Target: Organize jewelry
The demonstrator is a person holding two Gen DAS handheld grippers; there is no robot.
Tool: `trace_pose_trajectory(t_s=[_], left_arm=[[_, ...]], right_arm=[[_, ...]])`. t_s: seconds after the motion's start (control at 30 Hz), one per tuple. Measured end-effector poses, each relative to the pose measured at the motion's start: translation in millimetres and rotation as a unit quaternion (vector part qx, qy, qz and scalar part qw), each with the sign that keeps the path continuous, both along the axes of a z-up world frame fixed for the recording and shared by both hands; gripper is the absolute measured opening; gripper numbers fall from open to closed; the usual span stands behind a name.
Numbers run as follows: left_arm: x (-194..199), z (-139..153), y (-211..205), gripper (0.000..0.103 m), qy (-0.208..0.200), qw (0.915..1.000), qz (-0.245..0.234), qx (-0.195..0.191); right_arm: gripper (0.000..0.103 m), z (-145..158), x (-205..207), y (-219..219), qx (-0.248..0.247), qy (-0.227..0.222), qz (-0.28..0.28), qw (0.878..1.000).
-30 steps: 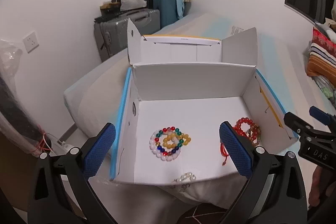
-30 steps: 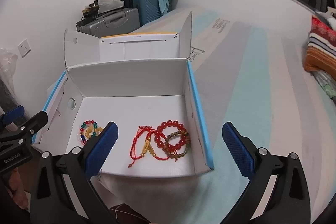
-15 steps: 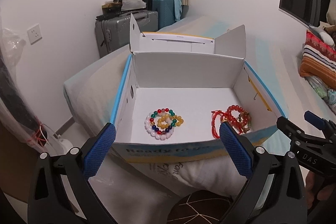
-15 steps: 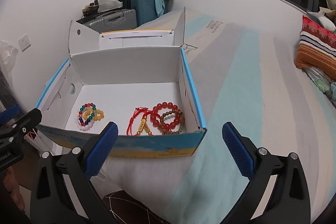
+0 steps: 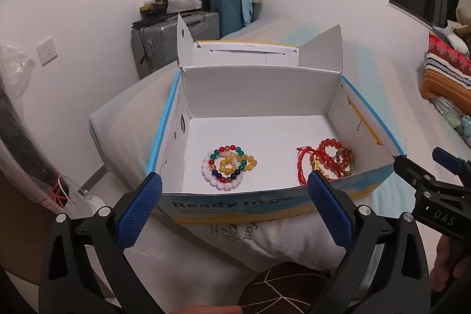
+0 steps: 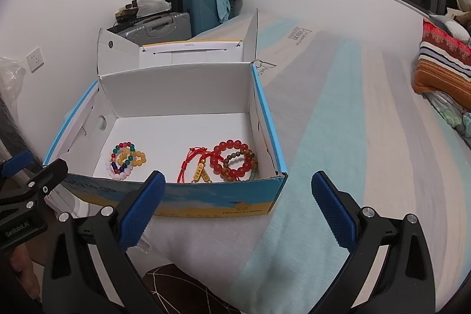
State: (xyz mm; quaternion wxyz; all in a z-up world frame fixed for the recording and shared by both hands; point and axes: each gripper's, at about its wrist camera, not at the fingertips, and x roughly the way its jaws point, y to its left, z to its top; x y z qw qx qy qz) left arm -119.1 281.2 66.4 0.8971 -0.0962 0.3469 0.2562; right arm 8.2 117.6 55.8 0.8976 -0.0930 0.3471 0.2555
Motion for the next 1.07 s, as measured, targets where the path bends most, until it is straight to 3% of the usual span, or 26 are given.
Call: trace_pose_trajectory(t_s=[1.07], left_arm=[[3.8,0.6,-8.3,0.097,0.0,0.9999,-0.01,-0.006]], right_arm=[[0.095,-2.6,2.4,-4.7,0.0,0.006,-0.002,1.0]])
